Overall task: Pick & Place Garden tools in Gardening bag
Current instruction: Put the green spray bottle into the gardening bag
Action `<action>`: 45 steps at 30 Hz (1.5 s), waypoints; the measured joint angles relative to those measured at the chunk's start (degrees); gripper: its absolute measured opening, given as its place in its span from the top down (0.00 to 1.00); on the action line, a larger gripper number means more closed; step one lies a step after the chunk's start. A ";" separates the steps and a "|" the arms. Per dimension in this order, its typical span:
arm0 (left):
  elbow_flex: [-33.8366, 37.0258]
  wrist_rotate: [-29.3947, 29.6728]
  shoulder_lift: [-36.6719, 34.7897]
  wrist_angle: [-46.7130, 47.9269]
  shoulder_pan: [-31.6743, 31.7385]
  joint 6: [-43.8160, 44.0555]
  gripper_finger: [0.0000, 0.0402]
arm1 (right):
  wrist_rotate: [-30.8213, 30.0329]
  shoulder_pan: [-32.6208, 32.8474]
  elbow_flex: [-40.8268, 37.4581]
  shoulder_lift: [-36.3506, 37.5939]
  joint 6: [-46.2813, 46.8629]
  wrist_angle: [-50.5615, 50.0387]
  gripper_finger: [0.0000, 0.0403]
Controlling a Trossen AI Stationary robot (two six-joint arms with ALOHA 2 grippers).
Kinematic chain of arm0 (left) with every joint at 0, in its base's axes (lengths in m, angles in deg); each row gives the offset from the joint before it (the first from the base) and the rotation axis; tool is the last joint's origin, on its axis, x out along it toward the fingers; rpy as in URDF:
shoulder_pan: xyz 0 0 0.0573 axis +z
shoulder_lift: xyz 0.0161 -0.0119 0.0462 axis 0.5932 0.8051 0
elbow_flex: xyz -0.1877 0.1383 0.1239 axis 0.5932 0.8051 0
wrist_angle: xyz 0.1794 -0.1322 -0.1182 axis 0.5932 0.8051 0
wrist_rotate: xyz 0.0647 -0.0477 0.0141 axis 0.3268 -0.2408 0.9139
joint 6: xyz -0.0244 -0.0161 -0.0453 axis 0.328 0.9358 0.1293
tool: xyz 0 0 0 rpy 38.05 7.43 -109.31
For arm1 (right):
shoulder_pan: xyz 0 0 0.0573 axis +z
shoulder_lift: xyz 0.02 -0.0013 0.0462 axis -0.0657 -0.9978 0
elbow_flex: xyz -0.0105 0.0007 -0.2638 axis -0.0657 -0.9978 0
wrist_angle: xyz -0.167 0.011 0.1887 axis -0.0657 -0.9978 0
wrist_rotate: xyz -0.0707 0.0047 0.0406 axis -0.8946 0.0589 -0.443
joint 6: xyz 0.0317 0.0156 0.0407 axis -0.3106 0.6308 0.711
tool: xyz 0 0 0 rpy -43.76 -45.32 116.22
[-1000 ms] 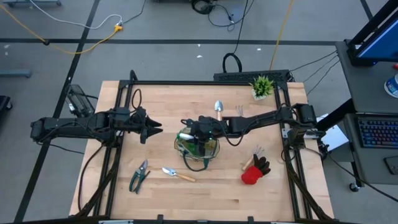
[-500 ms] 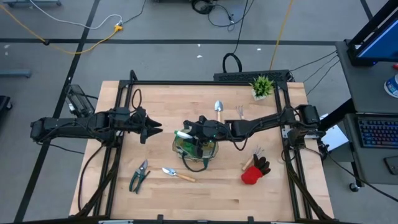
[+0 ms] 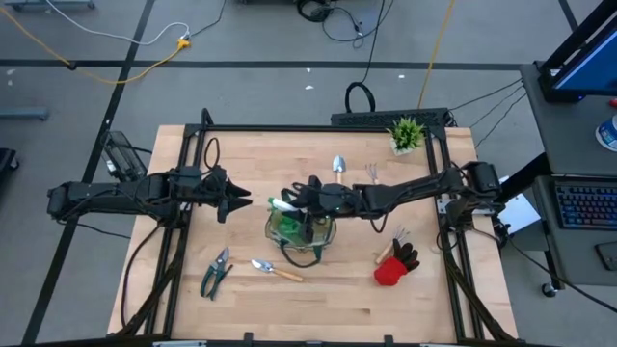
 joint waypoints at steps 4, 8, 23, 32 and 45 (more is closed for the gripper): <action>0.00 0.01 0.00 0.00 0.00 0.00 0.54 | 0.01 -0.03 0.03 -0.15 -0.42 -0.31 0.79; 0.00 0.01 0.00 -0.02 0.00 0.04 0.54 | -0.09 -0.05 -0.05 -0.16 -0.56 -0.52 0.79; 0.00 0.10 0.00 -0.15 -0.02 0.07 0.54 | -6.62 -0.10 -0.06 -1.90 -0.40 -0.36 0.79; 0.00 1.21 -0.01 -0.35 -0.01 -0.38 0.54 | -9.14 -0.10 0.05 -2.95 1.03 0.49 0.79; 0.00 1.78 -0.01 -0.61 0.00 -0.52 0.54 | -10.29 -0.81 0.00 -5.75 1.63 3.24 0.79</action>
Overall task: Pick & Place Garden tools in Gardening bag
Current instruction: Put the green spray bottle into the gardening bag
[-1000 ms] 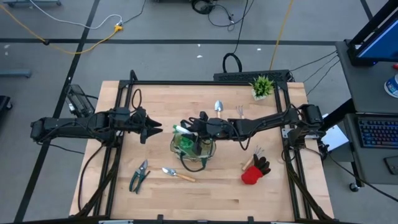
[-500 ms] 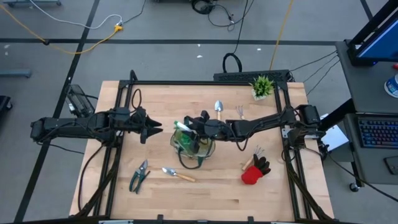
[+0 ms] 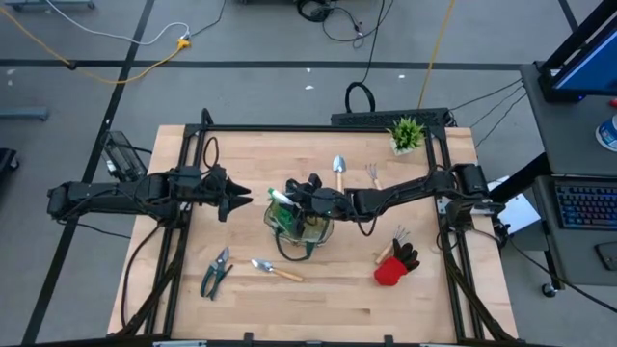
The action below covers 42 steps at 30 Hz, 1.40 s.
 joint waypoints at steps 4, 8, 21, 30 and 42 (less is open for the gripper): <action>0.00 -0.02 0.01 0.00 0.00 -0.07 0.54 | 0.03 -0.36 0.04 -1.23 0.44 0.94 0.79; 0.00 -0.04 0.01 0.02 0.00 -0.07 0.54 | 0.16 -0.36 -0.07 -3.02 1.50 1.34 0.79; 0.00 -0.09 0.01 0.03 0.00 -0.12 0.54 | 0.01 -0.75 0.00 -3.17 -0.56 6.64 0.79; 0.00 0.06 0.00 0.04 0.00 -0.50 0.54 | 0.22 -0.98 0.00 -3.23 0.61 3.42 0.79; 0.00 0.09 0.01 0.04 0.00 -0.49 0.54 | 3.23 -1.21 0.00 -3.23 0.85 3.37 0.69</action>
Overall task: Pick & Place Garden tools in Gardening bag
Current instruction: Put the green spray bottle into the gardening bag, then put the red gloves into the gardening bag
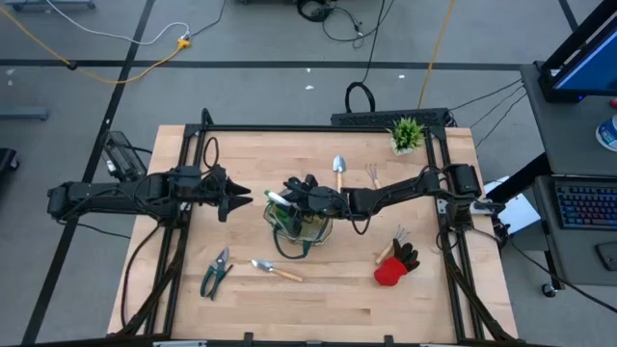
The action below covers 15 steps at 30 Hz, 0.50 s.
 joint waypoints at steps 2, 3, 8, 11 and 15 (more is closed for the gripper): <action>0.00 0.04 -0.01 0.00 0.00 0.01 0.54 | 0.00 0.00 0.00 0.00 0.00 0.02 0.67; 0.00 0.11 -0.01 0.00 0.00 0.00 0.54 | 0.00 0.00 0.00 0.00 0.00 0.02 0.66; 0.00 0.15 -0.02 0.00 -0.02 0.02 0.54 | -0.01 0.00 0.00 0.00 0.00 0.02 0.60; 0.00 0.13 0.00 0.00 0.00 0.02 0.54 | -0.07 -0.02 0.00 0.00 -0.46 0.02 0.56; 0.00 0.13 -0.01 0.00 -0.01 0.04 0.54 | -0.10 -0.36 0.00 0.56 -0.58 -0.31 0.50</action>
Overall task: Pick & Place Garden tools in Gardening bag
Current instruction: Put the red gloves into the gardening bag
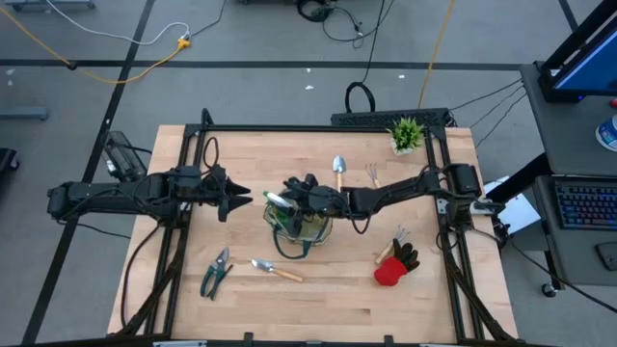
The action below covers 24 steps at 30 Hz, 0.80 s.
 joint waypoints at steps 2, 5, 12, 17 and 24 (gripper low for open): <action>0.00 0.00 0.01 0.00 -0.01 0.02 0.54 | -0.06 -0.14 0.00 0.82 -0.92 0.02 0.48; 0.00 -0.02 0.00 0.01 0.01 0.02 0.54 | -0.16 -0.14 0.00 2.30 -3.50 -0.59 0.46; 0.00 -0.04 0.01 0.02 -0.01 0.15 0.54 | -0.34 0.01 0.01 8.03 -7.04 -7.62 0.49; 0.00 -0.06 0.01 0.02 0.00 -0.23 0.54 | -0.72 0.90 -0.02 13.95 -4.94 -20.89 0.53; 0.00 0.23 0.00 0.02 0.00 -1.06 0.54 | -3.39 2.92 -0.02 22.63 6.52 -41.58 0.61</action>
